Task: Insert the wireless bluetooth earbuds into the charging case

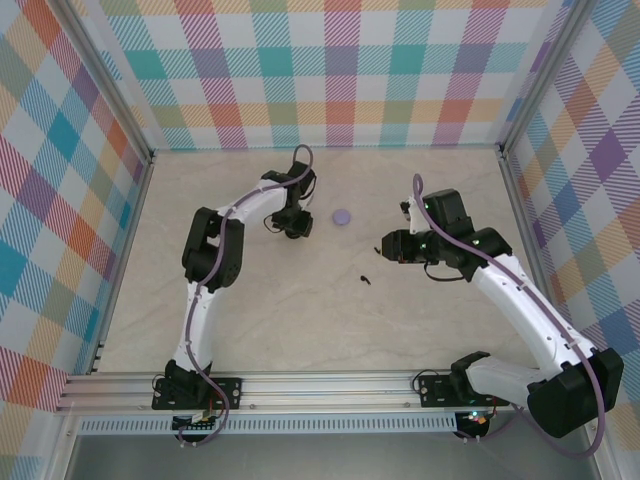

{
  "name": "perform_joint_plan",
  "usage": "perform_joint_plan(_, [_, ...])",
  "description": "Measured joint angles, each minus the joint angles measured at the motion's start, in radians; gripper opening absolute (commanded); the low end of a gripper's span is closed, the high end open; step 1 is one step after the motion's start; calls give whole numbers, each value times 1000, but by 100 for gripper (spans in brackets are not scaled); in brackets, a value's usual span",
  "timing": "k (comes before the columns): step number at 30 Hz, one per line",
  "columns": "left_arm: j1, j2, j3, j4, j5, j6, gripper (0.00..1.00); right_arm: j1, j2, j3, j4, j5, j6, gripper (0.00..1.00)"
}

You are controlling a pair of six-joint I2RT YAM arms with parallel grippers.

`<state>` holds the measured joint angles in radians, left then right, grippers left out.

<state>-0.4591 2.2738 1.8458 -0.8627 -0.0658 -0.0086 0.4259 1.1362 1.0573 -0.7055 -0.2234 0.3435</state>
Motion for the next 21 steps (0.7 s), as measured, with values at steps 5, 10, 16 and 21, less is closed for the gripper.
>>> perform_joint_plan(5, [-41,-116,-158,5,-24,-97,50,0,23,-11,3,-1,0,32])
perform_joint_plan(10, [-112,-249,-307,32,-42,-206,52,0,60,-19,16,-10,0,32])
perform_joint_plan(16, [-182,-330,-411,89,-59,-310,52,0,101,-36,36,-36,0,33])
perform_joint_plan(21, [-210,-332,-445,143,-73,-368,52,0,130,-41,60,-51,4,33])
